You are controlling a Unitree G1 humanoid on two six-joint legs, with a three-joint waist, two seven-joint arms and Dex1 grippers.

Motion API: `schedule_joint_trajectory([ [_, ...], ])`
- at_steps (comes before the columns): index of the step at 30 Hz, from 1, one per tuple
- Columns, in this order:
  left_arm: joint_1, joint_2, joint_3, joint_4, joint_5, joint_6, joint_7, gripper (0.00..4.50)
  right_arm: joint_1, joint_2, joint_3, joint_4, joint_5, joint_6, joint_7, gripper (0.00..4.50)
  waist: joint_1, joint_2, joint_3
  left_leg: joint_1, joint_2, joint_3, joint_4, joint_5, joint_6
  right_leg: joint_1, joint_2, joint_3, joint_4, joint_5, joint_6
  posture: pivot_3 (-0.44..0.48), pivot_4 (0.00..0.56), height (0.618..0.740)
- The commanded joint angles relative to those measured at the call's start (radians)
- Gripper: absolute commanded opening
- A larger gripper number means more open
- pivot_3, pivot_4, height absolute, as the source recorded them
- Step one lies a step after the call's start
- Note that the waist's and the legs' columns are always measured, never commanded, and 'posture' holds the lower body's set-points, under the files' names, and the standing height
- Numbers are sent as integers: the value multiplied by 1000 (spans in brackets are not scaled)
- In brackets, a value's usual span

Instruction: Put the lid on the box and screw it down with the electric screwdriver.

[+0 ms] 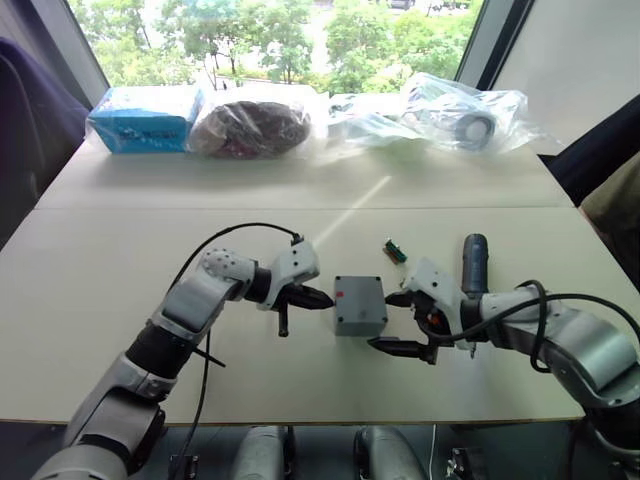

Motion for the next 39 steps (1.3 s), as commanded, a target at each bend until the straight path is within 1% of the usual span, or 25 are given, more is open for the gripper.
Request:
schedule_joint_trajectory([
  [1, -33, 23, 40, 1, -7, -22, -4, 0, 19, -13, -77, -64, 51, 29, -6, 4435, 0, 0, 0, 0, 0, 0, 0, 0, 0, 0, 0, 0, 0, 0, 0, 0, 150, 740],
  [3, -38, 39, 61, 0, -25, -15, -12, 0, 39, -22, -131, -81, 80, 59, -12, 4435, 0, 0, 0, 0, 0, 0, 0, 0, 0, 0, 0, 0, 0, 0, 0, 0, 150, 740],
  [5, -44, 52, 92, 12, -47, -9, -17, 0, 48, -16, -223, -82, 129, 93, -27, 4435, 0, 0, 0, 0, 0, 0, 0, 0, 0, 0, 0, 0, 0, 0, 0, 0, 150, 740],
  [8, -58, 56, 142, 10, -102, 26, -27, 0, 46, 9, -331, -26, 141, 97, -79, 4435, 0, 0, 0, 0, 0, 0, 0, 0, 0, 0, 0, 0, 0, 0, 0, 0, 150, 740],
  [10, -69, 51, 162, -2, -133, 50, -33, 0, 42, 21, -343, 30, 92, 66, -125, 4435, 1, 0, 0, 0, 0, 0, 0, 0, 0, 0, 0, 0, 0, 0, 0, 0, 150, 740],
  [14, -83, 39, 167, -34, -168, 82, -32, 0, 44, 52, -313, 115, 7, 1, -192, 4435, 0, 0, 0, 0, 0, 0, 0, 0, 0, 0, 0, 0, 0, 0, 0, 0, 150, 740],
  [17, -95, 28, 152, -53, -168, 82, -21, 0, 31, 85, -262, 167, -38, -40, -210, 3794, -1, 0, 0, 0, 0, 0, 0, 0, 0, 0, 1, 0, 0, 0, 0, 0, 150, 740],
  [20, -95, 22, 146, -70, -170, 87, -16, 0, 16, 100, -237, 199, -61, -66, -209, 2706, -2, 0, 0, 0, 0, 0, 0, 0, 0, 0, 1, 0, 0, 0, 0, 0, 150, 740],
  [21, -93, 22, 144, -78, -171, 88, -16, 0, 11, 100, -227, 207, -69, -75, -205, 2521, -2, 0, 0, 0, 0, 1, 0, 0, 0, 0, 1, 0, 0, 0, 0, 0, 150, 740],
  [31, -77, 20, 140, -119, -174, 105, 1, 0, -8, 110, -170, 258, -116, -125, -187, 2521, -1, 0, 0, 0, 0, 1, 0, 0, 0, 0, 1, 1, 0, 0, 0, 0, 150, 740],
  [39, -68, 13, 131, -117, -175, 103, 23, 0, -30, 126, -140, 299, -147, -153, -180, 2521, 0, 0, 0, 0, 0, 1, 0, 0, 0, 0, 1, 1, 0, 0, 0, 0, 150, 740],
])
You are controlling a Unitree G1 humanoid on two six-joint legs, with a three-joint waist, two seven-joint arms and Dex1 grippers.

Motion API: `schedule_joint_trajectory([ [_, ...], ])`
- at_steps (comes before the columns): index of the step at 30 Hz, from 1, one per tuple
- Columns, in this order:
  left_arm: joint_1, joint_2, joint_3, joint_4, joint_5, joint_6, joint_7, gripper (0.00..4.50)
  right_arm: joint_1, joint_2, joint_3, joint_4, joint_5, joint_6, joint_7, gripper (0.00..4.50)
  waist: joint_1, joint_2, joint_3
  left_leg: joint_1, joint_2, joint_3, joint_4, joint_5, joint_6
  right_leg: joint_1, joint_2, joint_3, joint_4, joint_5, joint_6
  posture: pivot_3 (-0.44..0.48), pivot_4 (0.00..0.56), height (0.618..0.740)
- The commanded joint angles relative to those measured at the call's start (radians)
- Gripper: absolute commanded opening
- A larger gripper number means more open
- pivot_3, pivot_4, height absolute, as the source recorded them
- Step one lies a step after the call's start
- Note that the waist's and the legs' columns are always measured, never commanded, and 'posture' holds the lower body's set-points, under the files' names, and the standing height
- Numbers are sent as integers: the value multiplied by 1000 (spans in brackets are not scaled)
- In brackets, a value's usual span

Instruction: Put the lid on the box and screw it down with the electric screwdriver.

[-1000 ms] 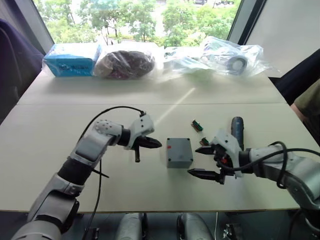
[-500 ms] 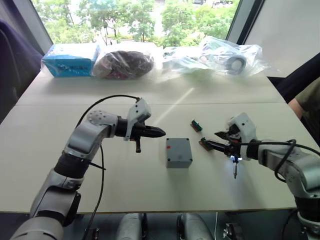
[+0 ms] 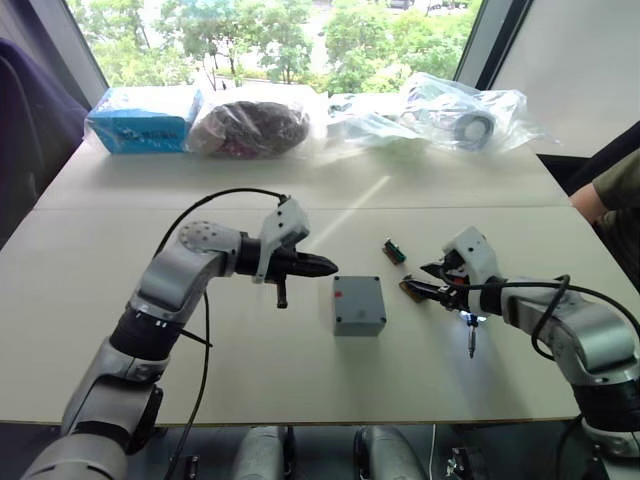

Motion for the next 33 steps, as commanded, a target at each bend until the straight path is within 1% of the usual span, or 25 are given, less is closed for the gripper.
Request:
schedule_joint_trajectory([
  [1, -1, 3, 5, -29, -12, -3, 7, 0, -19, 9, -8, -7, -13, -21, 5, 2521, 0, 0, 0, 0, 0, 0, 0, 0, 0, 0, 0, 0, 0, 0, 0, 0, 150, 740],
  [3, 0, 4, 4, -29, -13, -3, 9, 0, -23, 16, -7, -3, -19, -21, 6, 2521, 0, 0, 0, 0, 0, 0, 0, 0, 0, 0, 0, 0, 0, 0, 0, 0, 150, 740],
  [5, 1, 5, 3, -29, -12, -4, 11, 0, -25, 20, -4, 2, -27, -25, 7, 2106, -1, 0, 0, 0, 0, 0, 0, 0, 0, 0, 0, 0, 0, 0, 0, 0, 150, 740],
  [7, 0, 6, 3, -27, -12, -4, 11, 0, -25, 23, 0, 6, -36, -29, 9, 1466, -1, 0, 0, 0, 0, 0, 0, 0, 0, 0, 0, 0, 0, 0, 0, 0, 150, 740],
  [10, 2, 6, 1, -24, -10, -7, 12, 0, -26, 32, -6, 9, -38, -33, 9, 202, 0, 0, 0, 0, 0, 0, 0, 0, 0, 0, 0, 0, 0, 0, 0, 0, 150, 740],
  [11, 3, 6, 1, -24, -10, -8, 13, 0, -27, 34, -7, 9, -36, -32, 9, 13, 0, 0, 0, 0, 0, 0, 0, 0, 0, 0, 0, 0, 0, 0, 0, 0, 150, 740],
  [18, 1, 10, 0, -17, -8, -12, 13, 0, -15, 25, -2, -2, -53, -32, 22, 13, 0, 0, 0, 0, 0, 0, 0, 0, 0, 0, 0, 0, 0, 0, 0, 0, 150, 740],
  [33, -3, 6, 0, 3, -4, -24, 21, 0, -55, 20, -66, -33, -30, -15, 26, 13, 0, 0, 0, 0, 0, 0, 0, 0, 0, 0, 0, 0, 0, 0, 0, 0, 150, 740],
])
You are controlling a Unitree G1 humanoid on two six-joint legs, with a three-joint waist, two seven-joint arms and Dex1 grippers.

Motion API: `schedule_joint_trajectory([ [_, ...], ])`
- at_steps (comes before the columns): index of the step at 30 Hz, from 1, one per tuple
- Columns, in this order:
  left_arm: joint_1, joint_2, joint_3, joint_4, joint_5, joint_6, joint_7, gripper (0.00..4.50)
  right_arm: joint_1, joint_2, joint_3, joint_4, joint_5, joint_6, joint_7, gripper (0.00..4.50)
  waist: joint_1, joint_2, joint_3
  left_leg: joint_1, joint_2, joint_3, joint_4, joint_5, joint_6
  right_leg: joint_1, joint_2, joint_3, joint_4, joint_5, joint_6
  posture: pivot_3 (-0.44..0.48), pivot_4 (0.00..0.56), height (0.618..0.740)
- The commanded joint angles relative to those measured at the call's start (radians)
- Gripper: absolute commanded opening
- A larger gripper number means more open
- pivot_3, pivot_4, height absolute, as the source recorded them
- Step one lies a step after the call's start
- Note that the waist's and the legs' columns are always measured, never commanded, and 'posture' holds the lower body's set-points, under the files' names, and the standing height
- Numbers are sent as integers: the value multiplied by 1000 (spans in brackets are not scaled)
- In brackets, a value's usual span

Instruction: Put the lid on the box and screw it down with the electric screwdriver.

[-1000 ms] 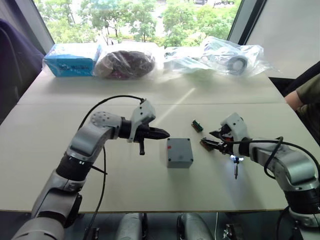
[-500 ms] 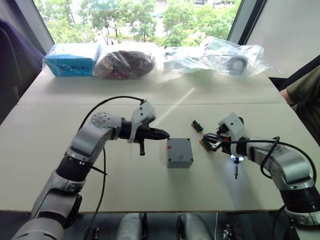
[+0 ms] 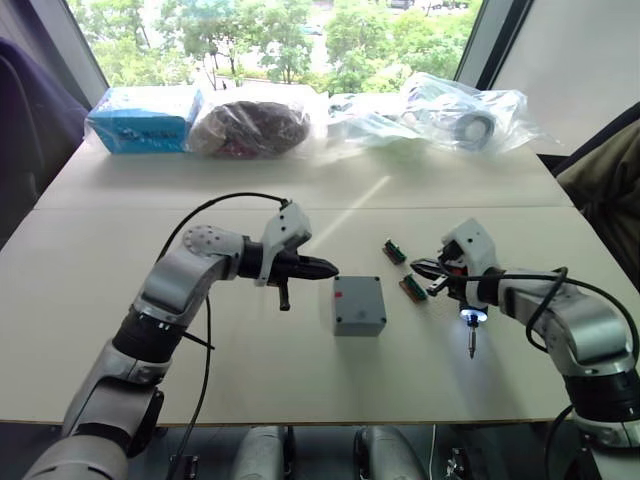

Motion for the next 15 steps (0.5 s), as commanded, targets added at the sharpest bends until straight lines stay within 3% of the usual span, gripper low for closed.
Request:
schedule_joint_trajectory([
  [1, -8, 3, 9, -5, -4, -20, 2, 0, -18, -6, -38, -45, 19, 6, 4, 13, 0, 0, 0, 0, 0, 0, 0, 0, 0, 0, 0, 0, 0, 0, 0, 0, 150, 740],
  [6, -4, 5, 6, 2, 2, -29, 2, 0, 5, -11, -24, -60, 17, 8, 20, 13, 0, 0, 0, 0, 0, 0, 0, 0, 0, 0, 0, 0, 0, 0, 0, 0, 150, 740],
  [9, -3, 5, 1, 4, 6, -35, 3, 0, 18, -8, -13, -53, 4, 8, 16, 804, 0, 0, 0, 0, 0, 0, 0, 0, 0, 0, 0, 0, 0, 0, 0, 0, 150, 740],
  [13, -2, 6, 0, 4, 7, -37, 1, 0, 23, -1, -13, -39, -5, 11, 4, 2368, 0, 0, 0, 0, 0, 0, 0, 0, 0, 0, 0, 0, 0, 0, 0, 0, 150, 740],
  [15, -2, 7, -1, 4, 7, -38, 0, 0, 24, 2, -16, -34, -5, 13, 2, 2368, 0, 0, 0, 0, 0, 0, 0, 0, 0, 0, 0, 0, 0, 0, 0, 0, 150, 740],
])
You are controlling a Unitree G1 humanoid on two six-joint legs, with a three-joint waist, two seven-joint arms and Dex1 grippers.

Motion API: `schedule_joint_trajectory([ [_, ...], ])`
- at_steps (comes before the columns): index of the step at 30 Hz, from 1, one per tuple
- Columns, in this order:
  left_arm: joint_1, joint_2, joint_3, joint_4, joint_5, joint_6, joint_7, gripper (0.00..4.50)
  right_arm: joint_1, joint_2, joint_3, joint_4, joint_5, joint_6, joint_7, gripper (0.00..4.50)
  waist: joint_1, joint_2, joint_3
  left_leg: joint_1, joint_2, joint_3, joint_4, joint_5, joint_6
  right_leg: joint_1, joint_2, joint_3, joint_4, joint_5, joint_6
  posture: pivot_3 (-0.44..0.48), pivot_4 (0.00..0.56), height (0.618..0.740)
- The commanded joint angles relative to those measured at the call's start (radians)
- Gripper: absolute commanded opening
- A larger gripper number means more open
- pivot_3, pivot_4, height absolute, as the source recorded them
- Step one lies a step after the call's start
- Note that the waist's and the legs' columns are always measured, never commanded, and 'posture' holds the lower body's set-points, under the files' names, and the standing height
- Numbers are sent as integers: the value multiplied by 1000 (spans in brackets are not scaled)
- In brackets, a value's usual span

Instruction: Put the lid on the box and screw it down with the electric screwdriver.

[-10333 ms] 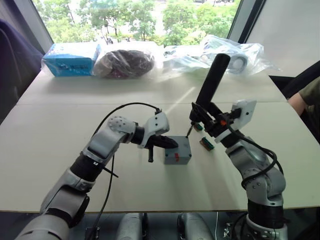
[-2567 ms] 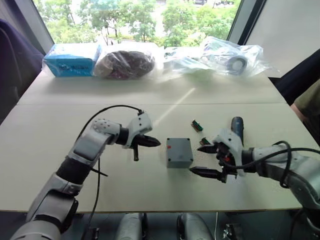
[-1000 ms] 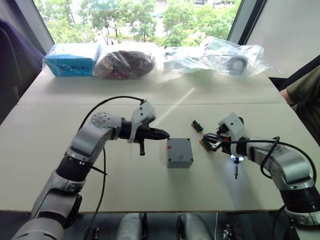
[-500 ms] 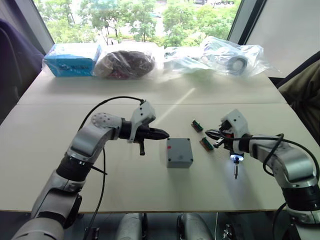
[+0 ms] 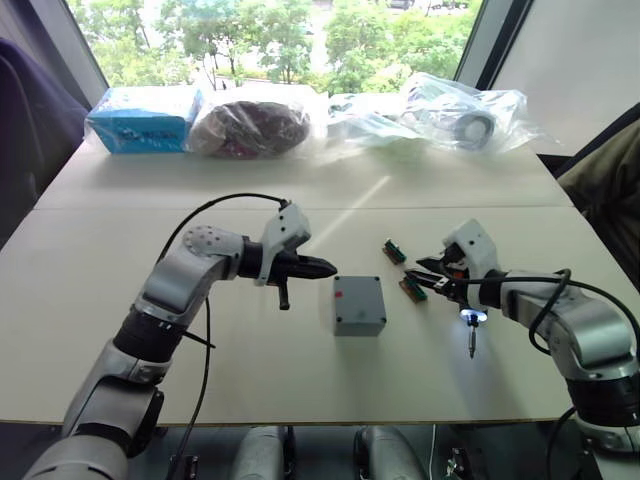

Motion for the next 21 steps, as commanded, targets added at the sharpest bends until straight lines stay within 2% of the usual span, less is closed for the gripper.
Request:
schedule_joint_trajectory([
  [1, -2, 7, 5, -16, -3, -15, -3, 0, -1, 0, -14, -12, -2, -7, -3, 2368, 0, 0, 0, 0, 0, 0, 0, 0, 0, 0, 0, 0, 0, 0, 0, 0, 150, 740],
  [20, 7, 7, 4, -28, -3, -13, 2, 0, 6, 12, 17, 12, -14, -21, 5, 2368, 0, 0, 0, 0, 0, 0, 0, 0, 0, 0, 0, 0, 0, 0, 0, 0, 150, 740],
  [21, 7, 7, 4, -27, -3, -14, 2, 0, 6, 13, 18, 13, -16, -23, 5, 2134, 0, 0, 0, 0, 0, 0, 0, 0, 0, 0, 0, 0, 0, 0, 0, 0, 150, 740],
])
